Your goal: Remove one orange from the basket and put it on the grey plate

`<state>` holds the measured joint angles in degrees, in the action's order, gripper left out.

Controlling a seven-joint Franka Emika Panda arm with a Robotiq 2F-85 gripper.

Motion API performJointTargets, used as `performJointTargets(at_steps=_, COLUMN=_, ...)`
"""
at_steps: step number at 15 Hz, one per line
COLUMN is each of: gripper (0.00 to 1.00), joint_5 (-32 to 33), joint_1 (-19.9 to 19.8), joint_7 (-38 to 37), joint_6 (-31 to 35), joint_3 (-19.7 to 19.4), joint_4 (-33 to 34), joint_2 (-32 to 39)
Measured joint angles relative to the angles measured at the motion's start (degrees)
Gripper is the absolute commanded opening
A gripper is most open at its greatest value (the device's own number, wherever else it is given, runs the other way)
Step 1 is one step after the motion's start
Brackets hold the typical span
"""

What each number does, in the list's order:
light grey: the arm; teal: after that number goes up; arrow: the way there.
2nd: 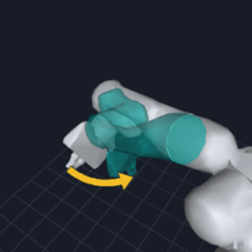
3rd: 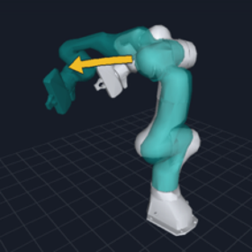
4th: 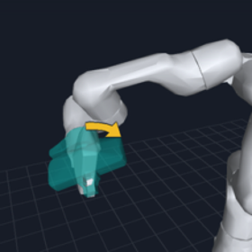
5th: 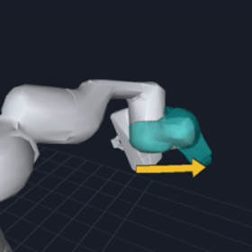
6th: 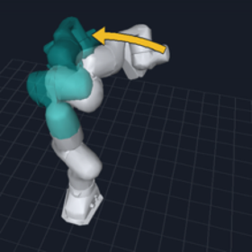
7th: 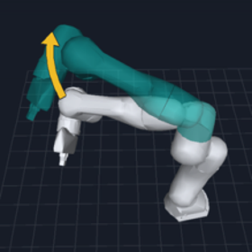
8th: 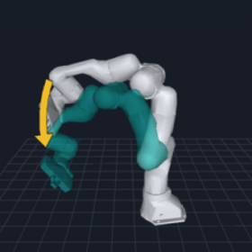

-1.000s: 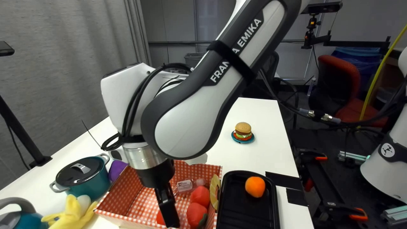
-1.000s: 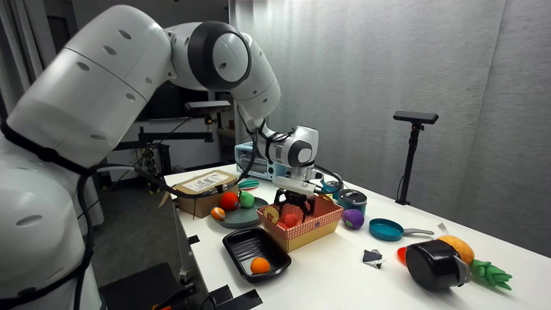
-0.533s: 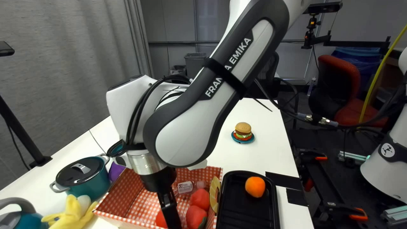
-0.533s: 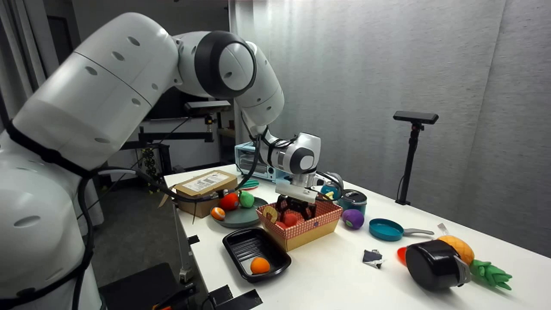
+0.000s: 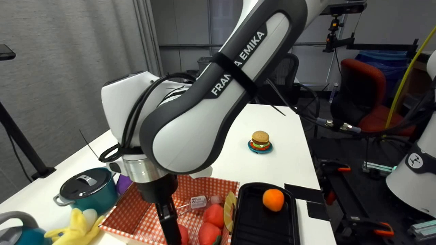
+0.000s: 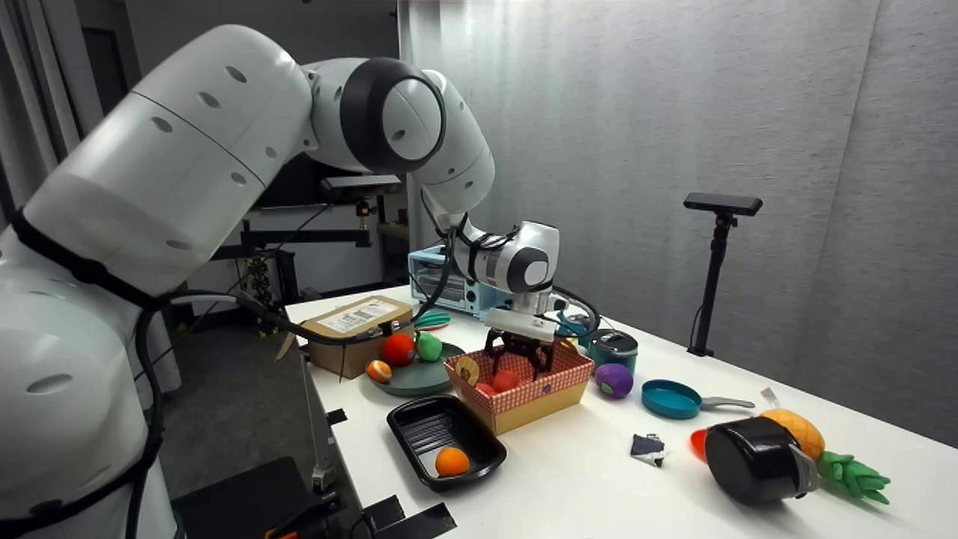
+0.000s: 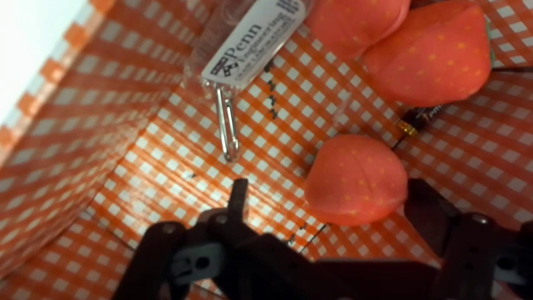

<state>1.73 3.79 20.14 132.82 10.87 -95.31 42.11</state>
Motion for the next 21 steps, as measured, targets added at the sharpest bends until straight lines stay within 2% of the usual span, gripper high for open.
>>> performJointTargets(at_steps=9, gripper=0.88, joint_5=0.0, joint_1=-0.09, joint_7=-0.02, joint_6=-0.01, joint_3=0.28, joint_4=1.27, joint_2=1.12)
performJointTargets(at_steps=10, gripper=0.65, joint_5=0.0, joint_1=-0.15, joint_7=-0.06, joint_6=-0.01, joint_3=0.2, joint_4=1.28, joint_2=1.35)
performJointTargets(at_steps=11, gripper=0.62, joint_5=0.0, joint_1=-0.2, joint_7=-0.13, joint_6=-0.01, joint_3=0.1, joint_4=1.28, joint_2=1.61)
performJointTargets(at_steps=18, gripper=0.09, joint_5=0.0, joint_1=-0.22, joint_7=-0.53, joint_6=-0.01, joint_3=-0.83, joint_4=1.84, joint_2=2.4)
performJointTargets(at_steps=20, gripper=0.01, joint_5=0.0, joint_1=-0.17, joint_7=-0.53, joint_6=-0.01, joint_3=-0.83, joint_4=1.87, joint_2=2.4)
performJointTargets(at_steps=21, gripper=0.04, joint_5=0.0, joint_1=-0.13, joint_7=-0.53, joint_6=-0.01, joint_3=-0.83, joint_4=1.91, joint_2=2.4)
